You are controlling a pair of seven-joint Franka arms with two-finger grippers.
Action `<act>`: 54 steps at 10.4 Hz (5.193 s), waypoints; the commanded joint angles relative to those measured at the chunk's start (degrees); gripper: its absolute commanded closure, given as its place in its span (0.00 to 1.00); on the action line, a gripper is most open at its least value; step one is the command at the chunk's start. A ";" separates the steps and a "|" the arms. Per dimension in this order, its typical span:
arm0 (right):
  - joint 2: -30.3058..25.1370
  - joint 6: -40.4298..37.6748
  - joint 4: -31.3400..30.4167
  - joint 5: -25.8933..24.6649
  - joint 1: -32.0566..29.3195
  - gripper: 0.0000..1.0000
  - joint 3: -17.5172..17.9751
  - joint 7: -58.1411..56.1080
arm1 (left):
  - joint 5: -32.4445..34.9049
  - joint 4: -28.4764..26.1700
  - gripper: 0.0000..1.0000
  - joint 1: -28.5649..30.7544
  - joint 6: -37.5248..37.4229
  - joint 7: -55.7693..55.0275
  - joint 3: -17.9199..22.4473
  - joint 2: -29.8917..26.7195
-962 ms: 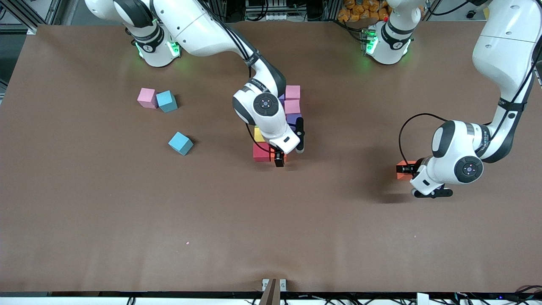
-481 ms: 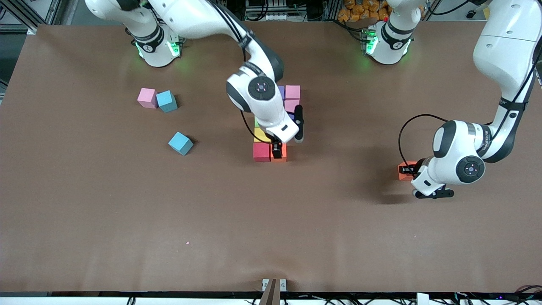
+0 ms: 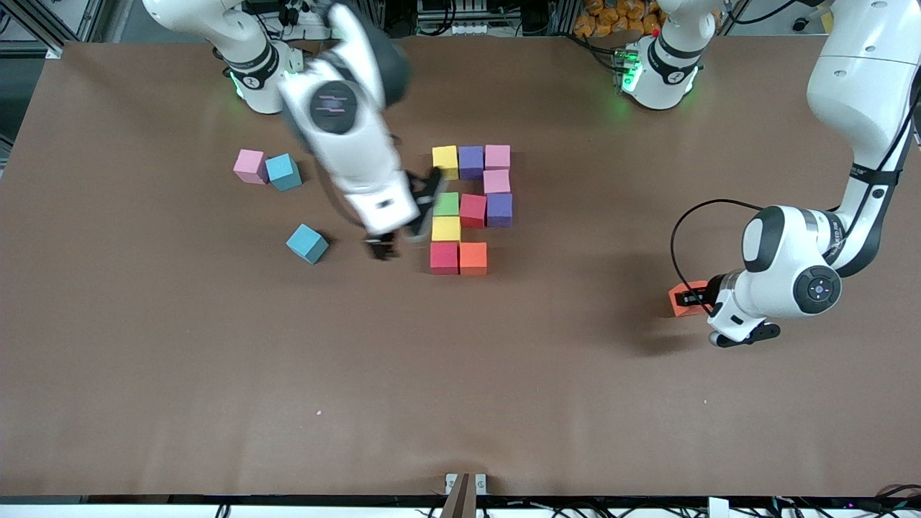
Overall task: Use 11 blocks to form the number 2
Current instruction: 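Release the orange block with the right gripper while the left gripper lifts orange, then carry the orange block to the figure while the right gripper returns to rest, then lower the orange block into the figure and open the left gripper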
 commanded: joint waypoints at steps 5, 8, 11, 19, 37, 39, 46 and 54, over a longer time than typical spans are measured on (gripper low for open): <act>-12.95 -11.02 -1.96 1.57 -26.28 0.00 8.76 4.47 | -1.60 3.23 0.50 -6.32 -0.69 -24.92 -4.74 -0.83; -15.59 -12.60 -1.51 1.39 -31.23 0.00 8.52 10.67 | -4.74 4.47 0.50 -9.85 -0.69 -33.64 -4.75 -0.65; -16.74 -14.27 -0.46 -1.85 -33.69 0.00 8.09 15.02 | -5.64 4.56 0.50 -12.49 -0.43 -40.85 -5.27 -1.00; -17.45 -22.00 3.85 -1.43 -39.15 0.00 4.22 29.74 | -6.00 5.44 0.49 -20.14 9.31 -68.88 -5.27 1.28; -16.48 -28.69 7.72 -5.03 -38.63 0.00 4.48 35.85 | -5.12 -1.41 0.50 -28.13 19.44 -109.85 -4.74 3.22; -16.39 -28.87 7.72 -4.94 -38.89 0.00 4.48 35.76 | -5.03 -1.76 0.50 -29.02 19.52 -110.39 -4.74 3.22; -16.48 -28.16 7.81 -4.85 -38.71 0.00 4.48 35.94 | -2.74 -3.25 0.50 -30.51 21.89 -112.68 -4.57 3.66; -16.83 -28.95 9.57 -5.02 -39.42 0.00 4.22 35.68 | -1.78 -4.40 0.50 -30.60 24.97 -112.59 -4.57 3.57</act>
